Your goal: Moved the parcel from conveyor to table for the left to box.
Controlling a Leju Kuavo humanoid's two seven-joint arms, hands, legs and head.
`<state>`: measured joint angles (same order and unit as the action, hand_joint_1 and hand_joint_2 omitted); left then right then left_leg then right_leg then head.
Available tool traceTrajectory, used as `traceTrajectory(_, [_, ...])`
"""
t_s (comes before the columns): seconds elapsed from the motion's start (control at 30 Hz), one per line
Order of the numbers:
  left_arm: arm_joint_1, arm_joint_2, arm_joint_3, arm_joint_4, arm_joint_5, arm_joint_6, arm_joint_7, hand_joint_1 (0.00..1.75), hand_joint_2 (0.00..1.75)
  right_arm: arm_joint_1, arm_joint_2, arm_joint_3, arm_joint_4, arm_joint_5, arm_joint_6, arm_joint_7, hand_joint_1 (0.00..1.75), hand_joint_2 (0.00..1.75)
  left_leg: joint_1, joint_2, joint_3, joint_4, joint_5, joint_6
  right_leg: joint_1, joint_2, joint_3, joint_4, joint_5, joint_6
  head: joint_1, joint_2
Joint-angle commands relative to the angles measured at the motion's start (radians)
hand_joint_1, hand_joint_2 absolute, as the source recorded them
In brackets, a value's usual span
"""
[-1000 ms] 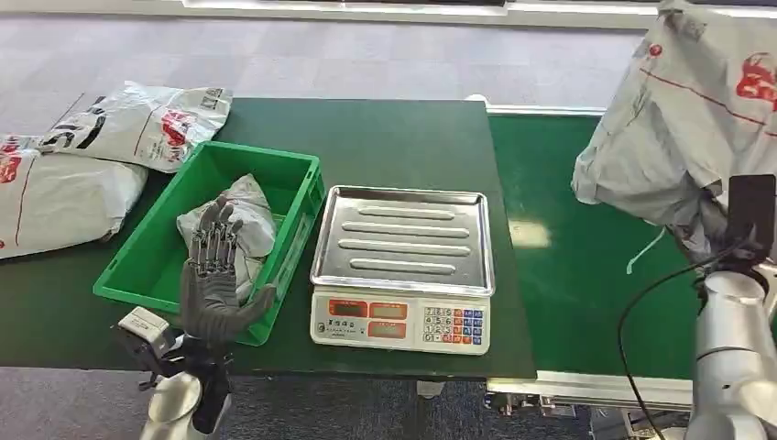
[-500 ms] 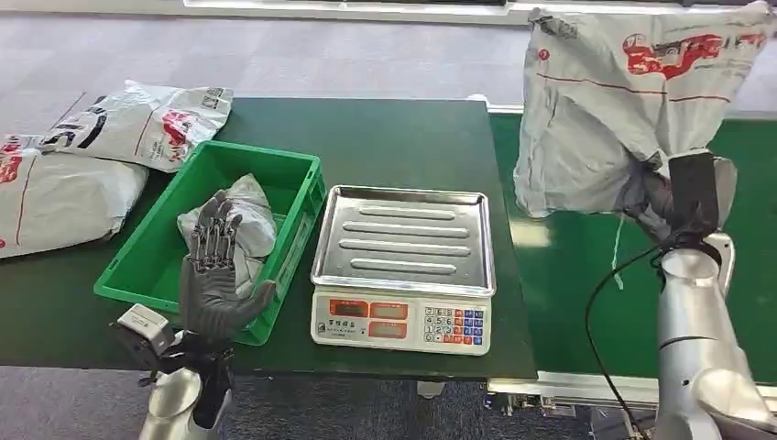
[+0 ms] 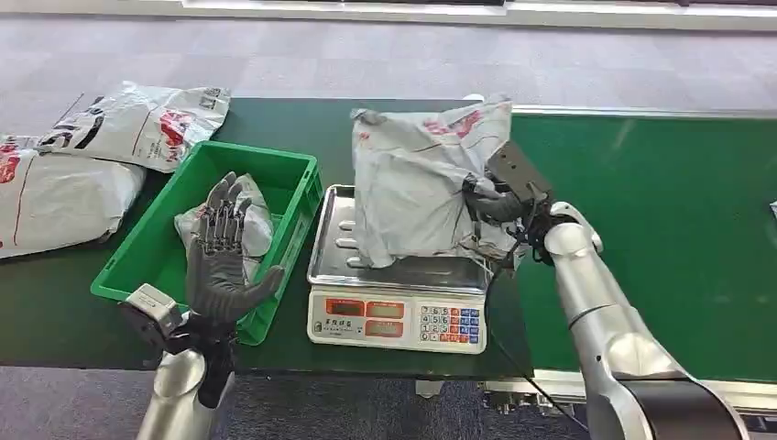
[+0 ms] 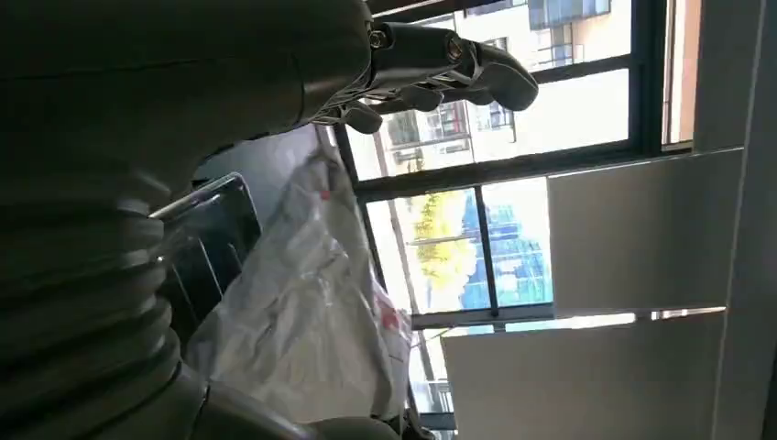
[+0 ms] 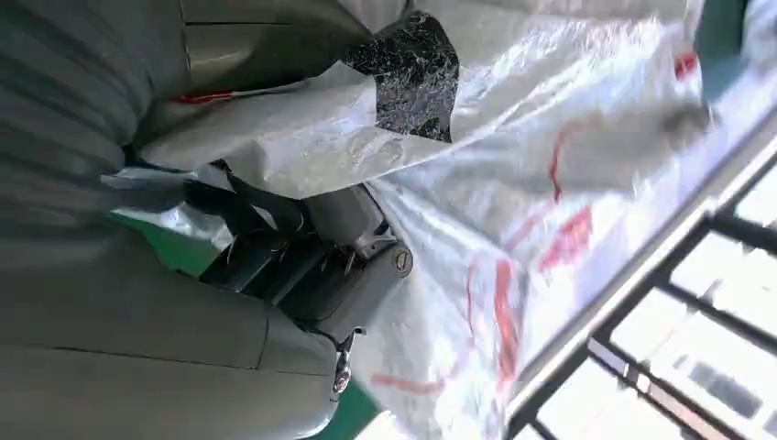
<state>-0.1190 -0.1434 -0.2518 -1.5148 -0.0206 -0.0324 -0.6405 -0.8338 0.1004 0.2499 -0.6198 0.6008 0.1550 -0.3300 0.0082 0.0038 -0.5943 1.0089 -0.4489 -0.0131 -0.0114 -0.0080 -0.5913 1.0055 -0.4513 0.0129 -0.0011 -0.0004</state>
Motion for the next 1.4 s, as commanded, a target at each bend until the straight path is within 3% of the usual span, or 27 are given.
traceTrajectory(0.03, [-0.065, 0.002, 0.064, 0.081, -0.002, 0.007, 0.008, 0.00, 1.75, -0.121, 0.116, 0.161, 0.228, 0.002, 0.070, 0.003, 1.75, 1.75, 0.000, 0.003, 0.001, 0.000, 0.000, 0.000, -0.001, 0.004, -0.001, 0.000, 0.000, -0.001, 0.000, 0.000])
traceTrajectory(0.33, [-0.034, -0.002, 0.096, 0.037, -0.005, 0.019, 0.020, 0.00, 1.75, -0.145, 0.153, 0.192, 0.261, 0.020, 0.070, 0.029, 1.75, 1.75, 0.000, 0.002, 0.001, -0.002, 0.000, 0.000, 0.000, 0.003, 0.000, -0.002, 0.001, -0.002, 0.000, 0.000])
traceTrajectory(0.37, [-0.031, -0.003, 0.097, 0.033, -0.007, 0.020, 0.022, 0.00, 1.75, -0.147, 0.154, 0.197, 0.269, 0.028, 0.067, 0.052, 0.19, 1.75, 0.001, 0.002, 0.000, 0.000, 0.000, 0.000, 0.000, 0.002, 0.000, -0.001, 0.000, -0.001, 0.000, 0.000])
traceTrajectory(0.4, [-0.026, -0.003, 0.100, 0.027, -0.008, 0.020, 0.024, 0.00, 1.75, -0.146, 0.155, 0.210, 0.272, 0.046, 0.046, 0.072, 0.00, 1.75, 0.000, 0.003, 0.001, -0.001, 0.000, 0.000, 0.000, 0.004, 0.000, -0.001, 0.001, -0.001, 0.000, 0.000])
traceTrajectory(0.73, [-0.020, -0.004, 0.105, 0.022, -0.011, 0.020, 0.028, 0.00, 1.75, -0.129, 0.155, 0.199, 0.274, 0.026, 0.062, 0.039, 0.00, 1.75, 0.001, 0.001, -0.001, -0.001, 0.000, 0.000, 0.000, 0.001, 0.000, -0.001, 0.000, -0.001, 0.000, 0.000])
traceTrajectory(0.87, [-0.036, 0.003, 0.097, 0.044, -0.035, 0.023, 0.039, 0.00, 1.75, -0.109, 0.154, 0.163, 0.249, -0.044, 0.165, -0.055, 0.00, 1.75, 0.001, 0.000, -0.001, -0.001, 0.000, 0.000, 0.000, 0.001, -0.001, -0.001, 0.000, -0.001, 0.000, 0.000])
traceTrajectory(1.07, [-0.135, 0.004, 0.059, 0.143, -0.188, 0.068, 0.119, 0.00, 1.75, -0.092, 0.128, 0.194, 0.181, -0.001, 0.091, -0.018, 0.00, 1.75, 0.000, -0.003, 0.000, -0.002, 0.002, 0.000, 0.000, -0.002, 0.000, -0.001, 0.000, -0.001, 0.000, 0.000])
traceTrajectory(1.1, [-0.181, 0.004, 0.038, 0.192, -0.257, 0.097, 0.142, 0.00, 1.75, -0.079, 0.117, 0.192, 0.140, 0.013, 0.032, -0.029, 0.00, 1.75, 0.001, -0.003, -0.001, -0.001, 0.001, 0.000, 0.000, -0.003, 0.000, -0.001, 0.000, -0.001, 0.000, 0.000])
traceTrajectory(1.27, [-0.227, -0.005, 0.035, 0.235, -0.278, 0.104, 0.145, 0.00, 1.75, -0.062, 0.104, 0.166, 0.072, 0.018, -0.026, -0.018, 0.00, 1.75, 0.000, -0.003, -0.002, 0.000, 0.002, 0.000, 0.000, -0.003, -0.001, -0.001, 0.001, -0.001, 0.000, 0.000])
traceTrajectory(1.33, [-0.336, -0.010, 0.006, 0.330, -0.348, 0.121, 0.228, 0.00, 1.75, 0.004, 0.077, 0.063, -0.124, -0.041, -0.218, -0.050, 0.00, 1.75, 0.001, -0.002, -0.001, 0.000, 0.001, 0.000, 0.000, -0.002, -0.001, -0.001, 0.002, -0.002, 0.000, 0.000])
traceTrajectory(1.4, [-0.457, -0.039, -0.009, 0.468, -0.370, 0.148, 0.255, 0.00, 1.75, 0.092, 0.018, 0.001, -0.405, -0.069, -0.175, 0.069, 0.00, 1.75, 0.001, -0.008, -0.002, -0.001, 0.003, 0.000, 0.001, -0.008, 0.000, -0.002, 0.001, -0.002, 0.000, 0.000])
